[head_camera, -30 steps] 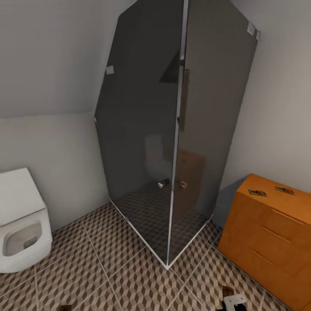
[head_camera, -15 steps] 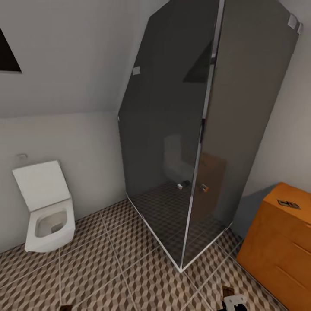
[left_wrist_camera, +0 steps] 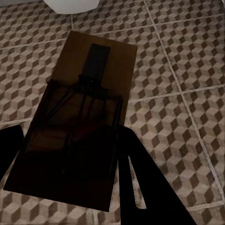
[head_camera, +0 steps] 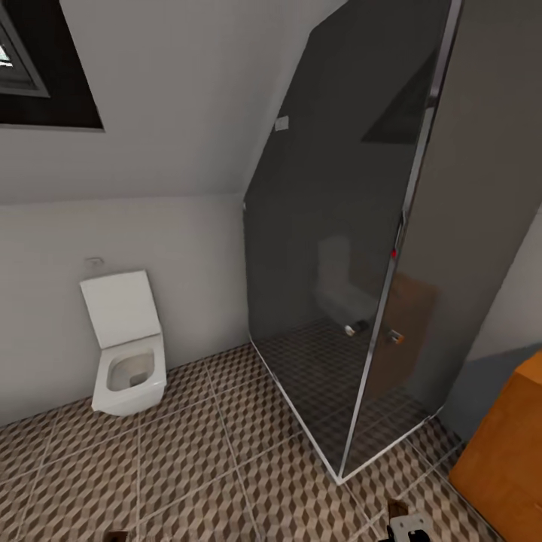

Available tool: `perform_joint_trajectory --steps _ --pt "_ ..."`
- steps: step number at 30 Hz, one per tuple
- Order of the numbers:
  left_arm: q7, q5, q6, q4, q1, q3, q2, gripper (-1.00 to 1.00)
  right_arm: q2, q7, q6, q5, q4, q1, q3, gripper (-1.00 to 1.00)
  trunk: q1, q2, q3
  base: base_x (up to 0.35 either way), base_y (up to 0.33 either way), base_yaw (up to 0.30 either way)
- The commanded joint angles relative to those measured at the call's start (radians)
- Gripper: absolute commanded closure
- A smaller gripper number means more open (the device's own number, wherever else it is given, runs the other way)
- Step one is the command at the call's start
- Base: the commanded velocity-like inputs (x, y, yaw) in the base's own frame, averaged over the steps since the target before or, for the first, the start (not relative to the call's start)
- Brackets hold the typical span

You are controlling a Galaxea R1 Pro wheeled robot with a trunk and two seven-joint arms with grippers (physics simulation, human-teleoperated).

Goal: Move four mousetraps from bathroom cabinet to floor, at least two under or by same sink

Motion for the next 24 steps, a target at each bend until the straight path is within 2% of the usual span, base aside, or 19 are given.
perform_joint_trajectory --steps 1,24 --pt "-0.004 0.01 -0.005 0.004 -0.002 -0.008 -0.001 1.0 0.0 -0.002 -0.004 0.01 0.002 -0.001 -0.006 1.0 0.001 -0.002 -0.002 0.0 0.0 0.3" --pt "-0.003 0.008 -0.003 0.004 -0.002 -0.01 -0.008 1.0 0.0 0.003 -0.004 0.009 0.016 -0.001 -0.006 1.0 0.001 -0.002 -0.002 0.0 0.0 0.3"
